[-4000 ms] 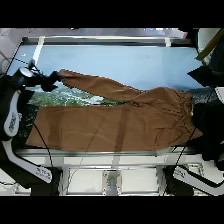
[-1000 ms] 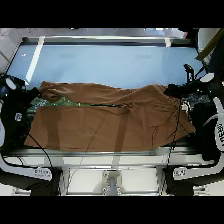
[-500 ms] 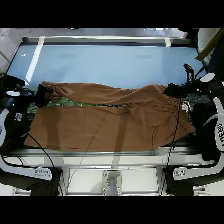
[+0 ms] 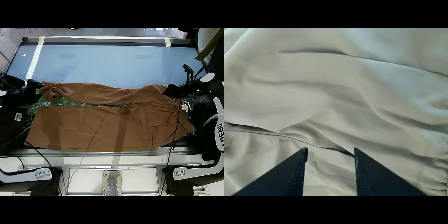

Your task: Fold the clothes and pants, and hang the long-sleeved shirts on hangers.

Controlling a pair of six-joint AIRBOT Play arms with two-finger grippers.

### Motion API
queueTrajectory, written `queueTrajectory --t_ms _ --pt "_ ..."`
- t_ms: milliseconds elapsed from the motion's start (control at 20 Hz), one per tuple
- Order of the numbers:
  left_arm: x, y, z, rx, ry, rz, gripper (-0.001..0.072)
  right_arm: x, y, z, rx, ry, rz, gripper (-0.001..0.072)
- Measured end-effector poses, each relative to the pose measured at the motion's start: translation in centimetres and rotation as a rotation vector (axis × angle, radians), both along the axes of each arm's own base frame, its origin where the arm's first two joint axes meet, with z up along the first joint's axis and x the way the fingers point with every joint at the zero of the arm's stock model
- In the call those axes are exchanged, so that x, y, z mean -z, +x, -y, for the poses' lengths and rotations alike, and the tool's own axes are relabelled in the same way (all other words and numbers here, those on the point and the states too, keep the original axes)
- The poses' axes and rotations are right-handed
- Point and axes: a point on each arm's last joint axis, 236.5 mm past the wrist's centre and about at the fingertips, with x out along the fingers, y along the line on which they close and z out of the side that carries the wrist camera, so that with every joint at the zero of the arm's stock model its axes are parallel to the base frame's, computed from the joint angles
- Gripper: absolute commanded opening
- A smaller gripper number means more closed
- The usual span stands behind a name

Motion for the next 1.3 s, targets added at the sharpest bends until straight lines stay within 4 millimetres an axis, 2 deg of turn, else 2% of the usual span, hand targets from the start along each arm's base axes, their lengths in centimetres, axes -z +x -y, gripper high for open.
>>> queueTrajectory --t_ms 100,200,350,450,600,750,1050,1100,1200,1300 --pt "0.4 -2.1 0.8 -0.021 -0.030 -0.027 0.0581 0.0 0.1 0.0 0.003 -0.001 0.004 0.0339" --pt "1.8 -3.5 1.9 -0.153 -0.130 -0.030 0.0580 -0.1 0.1 0.0 0.004 0.001 0.005 0.0339" --pt "4.7 -4.8 3.7 -0.389 -0.309 -0.026 0.0573 -0.1 0.1 -0.2 0.005 0.010 0.004 0.0339" --pt "6.1 -5.2 3.6 -0.510 -0.343 -0.022 0.0573 -0.2 0.2 -0.3 0.006 0.018 0.005 0.0339" --pt "7.1 -4.8 2.6 -0.644 -0.366 -0.018 0.0573 -0.3 0.2 -0.4 0.007 0.024 0.007 0.0339" --pt "7.5 -3.5 2.1 -0.734 -0.429 -0.022 0.0572 -0.3 0.4 -0.4 0.009 0.023 0.015 0.0339" --pt "8.8 0.1 4.6 -0.793 -0.616 -0.066 0.0562 -0.4 0.8 -0.2 0.014 0.017 0.033 0.0339" --pt "9.0 0.7 4.9 -0.795 -0.635 -0.069 0.0449 -0.4 0.8 -0.2 0.014 0.017 0.034 0.0339" --pt "8.9 1.6 5.2 -0.790 -0.644 -0.063 0.0032 -0.4 0.8 -0.2 0.014 0.016 0.034 0.0339" --pt "8.4 2.4 4.9 -0.786 -0.635 -0.045 0.0011 -0.4 0.8 -0.2 0.014 0.016 0.034 0.0339"
